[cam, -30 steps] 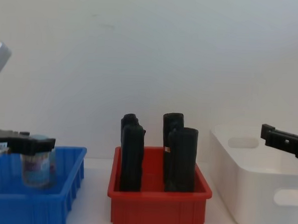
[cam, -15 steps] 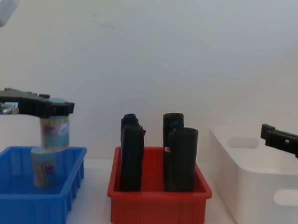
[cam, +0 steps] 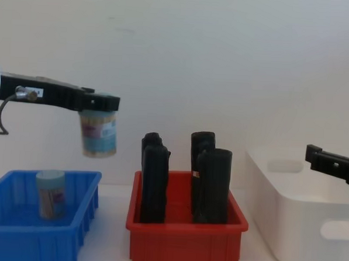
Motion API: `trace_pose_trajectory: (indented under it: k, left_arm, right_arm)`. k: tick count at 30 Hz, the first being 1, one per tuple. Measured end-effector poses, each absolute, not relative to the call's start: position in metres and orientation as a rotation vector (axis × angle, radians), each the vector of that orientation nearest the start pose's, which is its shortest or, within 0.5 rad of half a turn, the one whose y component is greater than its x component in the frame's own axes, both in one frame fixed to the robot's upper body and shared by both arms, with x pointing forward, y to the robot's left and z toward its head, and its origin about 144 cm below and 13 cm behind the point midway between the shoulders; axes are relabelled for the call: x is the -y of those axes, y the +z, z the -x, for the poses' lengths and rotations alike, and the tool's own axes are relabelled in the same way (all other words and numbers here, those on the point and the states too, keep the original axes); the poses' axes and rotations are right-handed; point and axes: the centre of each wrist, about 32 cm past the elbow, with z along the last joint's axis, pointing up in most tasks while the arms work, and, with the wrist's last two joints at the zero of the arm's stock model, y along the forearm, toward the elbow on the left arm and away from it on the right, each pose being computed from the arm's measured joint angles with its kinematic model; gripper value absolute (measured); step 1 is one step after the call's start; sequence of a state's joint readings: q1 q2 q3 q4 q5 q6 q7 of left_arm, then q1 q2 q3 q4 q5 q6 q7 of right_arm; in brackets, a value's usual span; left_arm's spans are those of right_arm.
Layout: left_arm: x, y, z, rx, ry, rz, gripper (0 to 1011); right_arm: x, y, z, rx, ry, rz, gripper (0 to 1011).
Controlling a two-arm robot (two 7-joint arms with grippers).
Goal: Pick the cotton swabs from the blue box and place them into the white box.
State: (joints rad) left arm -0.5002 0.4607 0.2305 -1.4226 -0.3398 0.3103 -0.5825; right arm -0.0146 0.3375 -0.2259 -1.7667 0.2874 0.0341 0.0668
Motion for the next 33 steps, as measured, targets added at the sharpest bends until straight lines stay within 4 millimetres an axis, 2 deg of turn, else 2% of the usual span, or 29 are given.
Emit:
trace_pose_trajectory:
  k: [15, 33]
  left_arm:
    - [-0.303, 1.310, -0.587, 0.016, 0.678, -0.180, 670]
    - [-0.297, 1.317, -0.592, -0.003, 0.596, -0.176, 670]
  right_arm:
    - [0.237, 1.189, -0.443, 0.075, -1.230, -0.026, 1002]
    - [0.235, 1.191, -0.444, 0.075, -1.196, -0.027, 1002]
